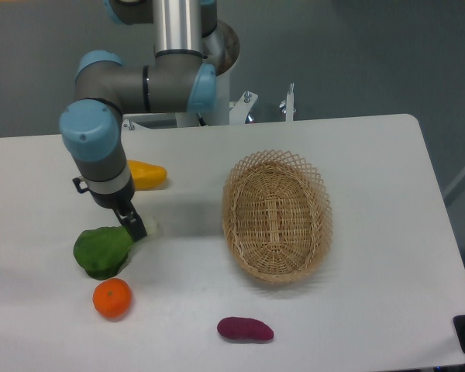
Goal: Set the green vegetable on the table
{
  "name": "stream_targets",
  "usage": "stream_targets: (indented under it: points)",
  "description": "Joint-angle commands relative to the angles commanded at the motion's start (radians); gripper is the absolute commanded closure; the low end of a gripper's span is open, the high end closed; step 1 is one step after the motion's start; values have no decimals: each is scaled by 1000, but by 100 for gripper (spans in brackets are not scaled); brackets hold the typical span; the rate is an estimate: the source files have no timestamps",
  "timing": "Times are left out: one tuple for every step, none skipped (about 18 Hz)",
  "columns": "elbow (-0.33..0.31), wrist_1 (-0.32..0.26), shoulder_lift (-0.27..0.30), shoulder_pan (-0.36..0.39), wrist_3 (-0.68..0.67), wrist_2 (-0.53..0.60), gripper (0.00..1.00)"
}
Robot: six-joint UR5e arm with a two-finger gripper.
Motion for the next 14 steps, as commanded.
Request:
stream_targets:
  points:
    - [15, 0, -2, 32, 5, -2, 0]
    - [31, 0, -12, 64, 17, -6, 0]
    - [49, 0, -23, 98, 29, -8, 0]
    - [64, 0, -32, 129, 43, -8, 0]
    - [75, 0, -41, 158, 66, -6, 0]
    - [87, 0, -48, 189, 95, -6, 0]
    - [101, -2, -57, 218, 122, -3, 0]
    - [114, -5, -63, 250, 142, -5, 0]
    - [127, -6, -72, 279, 156, -5, 0]
    - [140, -9, -81, 305, 170, -5, 0]
    - [152, -11, -89, 331, 189, -5, 0]
    - [163, -12, -98, 357, 221, -6, 0]
    - [172, -12, -104, 382, 253, -5, 0]
    - [178, -12, -110, 407, 282, -5, 0]
